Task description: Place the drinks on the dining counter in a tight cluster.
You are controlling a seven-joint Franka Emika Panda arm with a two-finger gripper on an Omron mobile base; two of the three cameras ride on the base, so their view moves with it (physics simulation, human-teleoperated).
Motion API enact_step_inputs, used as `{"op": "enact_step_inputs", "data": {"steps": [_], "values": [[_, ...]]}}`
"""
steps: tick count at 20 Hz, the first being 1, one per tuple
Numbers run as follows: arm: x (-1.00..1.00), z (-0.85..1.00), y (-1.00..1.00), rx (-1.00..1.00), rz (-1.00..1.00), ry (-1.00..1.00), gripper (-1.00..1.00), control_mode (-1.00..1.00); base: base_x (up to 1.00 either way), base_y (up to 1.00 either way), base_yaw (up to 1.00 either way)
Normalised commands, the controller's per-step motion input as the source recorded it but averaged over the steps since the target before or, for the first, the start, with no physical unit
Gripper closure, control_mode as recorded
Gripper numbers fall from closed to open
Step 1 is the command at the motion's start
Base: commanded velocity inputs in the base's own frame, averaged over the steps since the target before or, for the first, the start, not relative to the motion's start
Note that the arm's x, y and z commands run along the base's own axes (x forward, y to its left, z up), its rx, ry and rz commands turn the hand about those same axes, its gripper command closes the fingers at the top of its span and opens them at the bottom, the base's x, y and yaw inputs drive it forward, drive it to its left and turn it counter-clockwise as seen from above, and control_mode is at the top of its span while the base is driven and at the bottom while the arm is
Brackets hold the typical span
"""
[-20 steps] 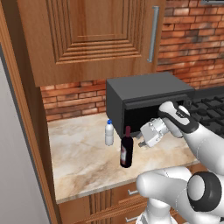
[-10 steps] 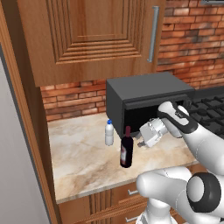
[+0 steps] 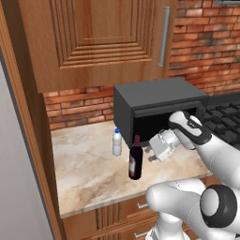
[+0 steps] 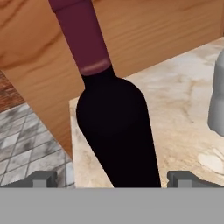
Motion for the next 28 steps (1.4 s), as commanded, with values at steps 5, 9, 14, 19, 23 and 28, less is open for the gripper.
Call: {"op": "enact_step_inputs", "data": {"steps": [5, 9, 14, 19, 23, 28], "values": [[-0.06, -0.09, 0.01, 0.00, 0.05, 0.00, -1.00, -1.00, 0.00, 0.00, 0.00], [0.00, 0.00, 0.05, 0.00, 0.01, 0.00, -1.00, -1.00, 0.00, 0.00, 0.00], [0.03, 0.00, 0.07, 0.00, 0.00, 0.00, -1.00, -1.00, 0.00, 0.00, 0.00], [0.06, 0.00, 0.06, 0.00, 0.00, 0.00, -1.00, -1.00, 0.00, 0.00, 0.00], [0.03, 0.00, 0.11, 0.00, 0.00, 0.00, -1.00, -1.00, 0.00, 0.00, 0.00], [0.00, 0.00, 0.12, 0.00, 0.00, 0.00, -1.00, -1.00, 0.00, 0.00, 0.00]]}}
